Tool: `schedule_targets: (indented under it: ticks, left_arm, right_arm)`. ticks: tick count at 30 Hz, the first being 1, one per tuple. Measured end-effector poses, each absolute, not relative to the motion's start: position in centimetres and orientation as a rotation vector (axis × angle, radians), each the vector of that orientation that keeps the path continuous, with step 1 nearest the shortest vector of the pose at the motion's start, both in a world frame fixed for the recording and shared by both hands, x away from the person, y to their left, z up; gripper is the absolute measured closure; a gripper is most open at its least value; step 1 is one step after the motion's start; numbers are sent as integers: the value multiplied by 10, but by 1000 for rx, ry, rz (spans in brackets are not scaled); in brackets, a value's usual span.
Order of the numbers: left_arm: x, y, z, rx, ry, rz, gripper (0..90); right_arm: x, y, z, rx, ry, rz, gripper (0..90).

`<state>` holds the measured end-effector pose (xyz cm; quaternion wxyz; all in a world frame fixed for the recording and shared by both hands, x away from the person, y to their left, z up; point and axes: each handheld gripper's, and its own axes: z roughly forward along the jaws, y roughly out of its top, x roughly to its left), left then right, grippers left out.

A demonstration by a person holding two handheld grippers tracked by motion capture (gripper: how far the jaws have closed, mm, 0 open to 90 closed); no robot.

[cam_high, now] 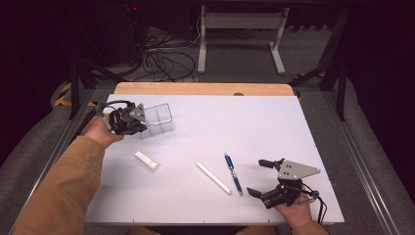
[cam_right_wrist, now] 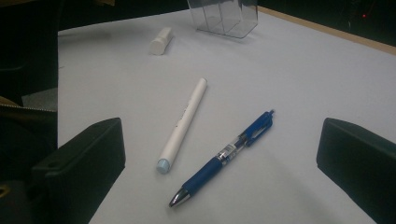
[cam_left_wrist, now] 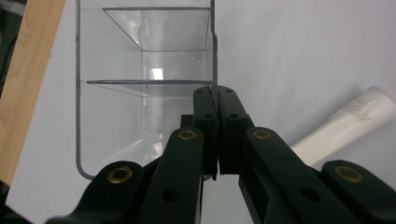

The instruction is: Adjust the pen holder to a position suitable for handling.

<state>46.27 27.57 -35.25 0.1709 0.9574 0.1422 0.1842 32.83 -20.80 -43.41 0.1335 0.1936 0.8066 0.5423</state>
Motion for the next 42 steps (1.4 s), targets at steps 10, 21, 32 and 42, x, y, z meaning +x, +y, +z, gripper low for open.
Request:
schedule_targets:
  ticks: [10,21,32,42]
  left_arm:
    - [450,246,-331,2637,239,441,886]
    - [448,200,-334,2669,64,345,885]
    - [451,161,-346,2719,-37,257,885]
    - [456,147,-352,2732,-24,190,884]
  right_arm:
    - [328,-207,-434,556,2340,1577,17]
    - [327,-209,-433,551,2337,1583,17]
    - [327,-209,-434,549,2346,1588,16]
    - [326,-209,-434,544,2345,1591,16]
